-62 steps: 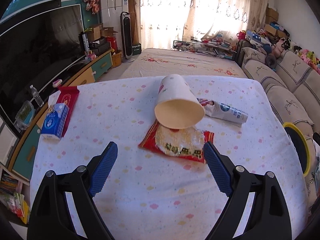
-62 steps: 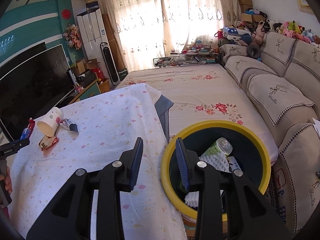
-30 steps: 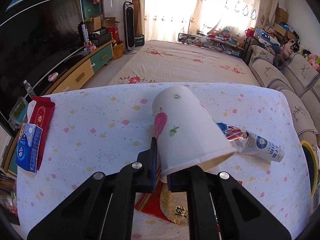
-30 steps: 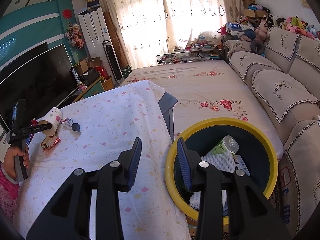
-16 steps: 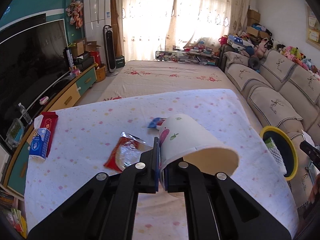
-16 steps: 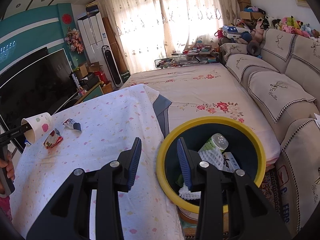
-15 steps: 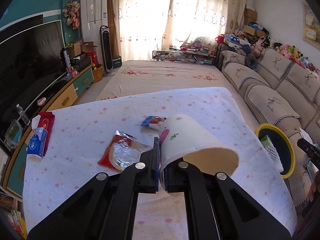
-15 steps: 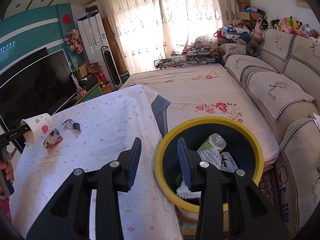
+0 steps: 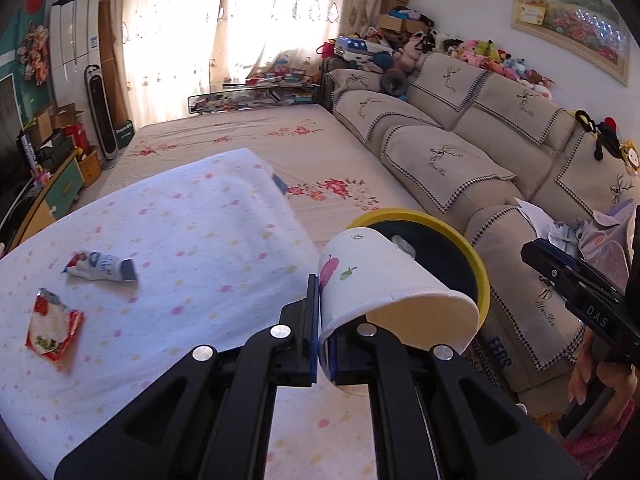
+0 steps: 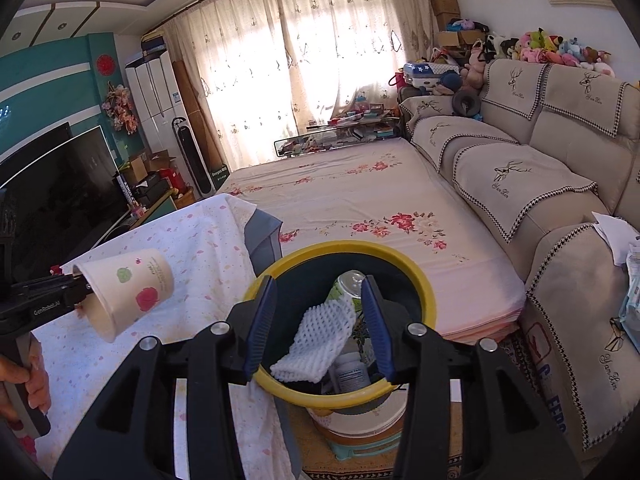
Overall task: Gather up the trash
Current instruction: 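Carry the paper cup over the bin and open the left tool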
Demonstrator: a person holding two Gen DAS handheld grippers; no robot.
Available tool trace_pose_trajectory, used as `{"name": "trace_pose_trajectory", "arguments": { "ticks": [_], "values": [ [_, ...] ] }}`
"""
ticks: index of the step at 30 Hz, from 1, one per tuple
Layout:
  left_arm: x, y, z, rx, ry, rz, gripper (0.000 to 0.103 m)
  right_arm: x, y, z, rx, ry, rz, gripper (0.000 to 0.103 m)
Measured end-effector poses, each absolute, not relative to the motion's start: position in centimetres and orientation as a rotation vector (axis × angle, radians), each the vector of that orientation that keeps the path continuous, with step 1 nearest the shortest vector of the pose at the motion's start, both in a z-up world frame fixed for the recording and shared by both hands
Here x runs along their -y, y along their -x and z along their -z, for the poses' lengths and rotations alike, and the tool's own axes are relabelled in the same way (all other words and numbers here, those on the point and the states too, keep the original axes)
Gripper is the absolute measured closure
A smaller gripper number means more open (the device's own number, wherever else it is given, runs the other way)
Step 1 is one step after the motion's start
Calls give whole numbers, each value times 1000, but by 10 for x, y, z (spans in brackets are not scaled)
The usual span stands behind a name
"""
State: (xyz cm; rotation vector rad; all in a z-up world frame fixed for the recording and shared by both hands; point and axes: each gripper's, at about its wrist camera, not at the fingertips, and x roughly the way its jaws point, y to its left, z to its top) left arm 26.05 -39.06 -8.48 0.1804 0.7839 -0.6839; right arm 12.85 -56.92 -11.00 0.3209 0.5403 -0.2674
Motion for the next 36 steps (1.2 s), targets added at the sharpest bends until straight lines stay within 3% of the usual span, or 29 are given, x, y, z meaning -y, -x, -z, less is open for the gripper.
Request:
{"name": "trace_pose_trajectory", "arguments": {
  "ticks": [12,13,14,16,30,36],
  "values": [
    [517,-274,129,-873,-258,723,96,622,-107,130,-531,-399,330,60],
    [523,-276,132,-879,-255,715,88,625,-106,132,-531,-403,333,60],
    [526,-278,136,-887,-252,708,72,627,-105,133,-531,-407,335,59],
    [530,-282,139,-886,-246,695,58,628,-106,136,-533,-412,334,59],
    [447,-277,114,-826,-139,667,45,603,-123,136,-562,-388,286,59],
    [358,-263,102,-787,-53,567,32,581,-141,134,-586,-362,233,57]
  ]
}}
